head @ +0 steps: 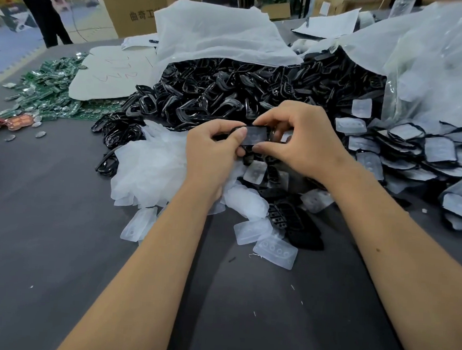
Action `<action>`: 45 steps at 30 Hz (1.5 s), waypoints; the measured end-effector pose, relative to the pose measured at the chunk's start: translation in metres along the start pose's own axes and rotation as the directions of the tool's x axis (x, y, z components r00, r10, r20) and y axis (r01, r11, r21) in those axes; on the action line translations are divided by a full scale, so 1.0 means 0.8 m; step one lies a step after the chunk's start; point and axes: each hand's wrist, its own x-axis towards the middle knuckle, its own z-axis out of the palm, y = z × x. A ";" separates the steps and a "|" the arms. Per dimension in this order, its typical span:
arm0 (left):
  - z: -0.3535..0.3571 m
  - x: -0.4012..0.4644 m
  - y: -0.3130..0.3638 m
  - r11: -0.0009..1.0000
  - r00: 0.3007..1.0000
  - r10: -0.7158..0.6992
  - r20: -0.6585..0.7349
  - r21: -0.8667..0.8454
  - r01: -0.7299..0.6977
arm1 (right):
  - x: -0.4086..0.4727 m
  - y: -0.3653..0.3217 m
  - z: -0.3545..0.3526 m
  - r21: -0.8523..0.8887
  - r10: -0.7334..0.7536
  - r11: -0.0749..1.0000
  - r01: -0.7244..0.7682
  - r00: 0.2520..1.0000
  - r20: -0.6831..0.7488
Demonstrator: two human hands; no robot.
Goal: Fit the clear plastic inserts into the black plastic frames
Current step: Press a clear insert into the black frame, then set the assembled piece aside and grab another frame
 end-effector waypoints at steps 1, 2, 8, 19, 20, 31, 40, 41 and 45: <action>0.004 -0.001 0.003 1.000 1.000 0.003 0.020 0.009 -0.003 | -0.003 -0.001 -0.008 -0.033 -0.012 0.999 0.012 1.000 -0.003; 0.008 -0.002 0.007 1.000 0.999 0.008 0.033 0.022 -0.009 | -0.005 -0.003 -0.015 -0.063 -0.028 0.998 0.028 1.000 -0.009; 0.084 -0.001 0.035 0.990 0.991 0.006 0.137 0.136 -0.025 | -0.038 0.023 -0.080 -0.265 0.064 0.960 -0.092 0.992 -0.113; 0.218 -0.034 0.038 0.811 0.939 0.129 0.317 0.511 -0.284 | -0.089 0.069 -0.167 -0.545 0.414 0.720 -0.430 0.896 -0.159; 0.216 -0.034 0.037 0.805 0.938 0.138 0.317 0.516 -0.293 | -0.088 0.068 -0.167 -0.540 0.428 0.721 -0.434 0.892 -0.145; 0.100 -0.017 0.025 0.671 0.961 0.201 0.192 0.687 -0.278 | -0.035 0.005 -0.099 -0.392 0.228 0.893 -0.221 0.973 -0.030; 0.031 -0.010 0.010 0.592 0.978 0.150 0.143 0.779 -0.204 | 0.005 -0.004 -0.033 -0.419 0.230 0.891 -0.174 0.969 0.086; 0.032 -0.009 0.010 0.589 0.978 0.154 0.143 0.781 -0.207 | 0.008 -0.001 -0.024 -0.457 0.222 0.875 -0.158 0.971 0.088; 0.030 -0.004 0.009 0.607 0.979 0.161 0.124 0.770 -0.198 | 0.009 0.007 0.009 -0.526 0.247 0.840 -0.134 0.957 0.150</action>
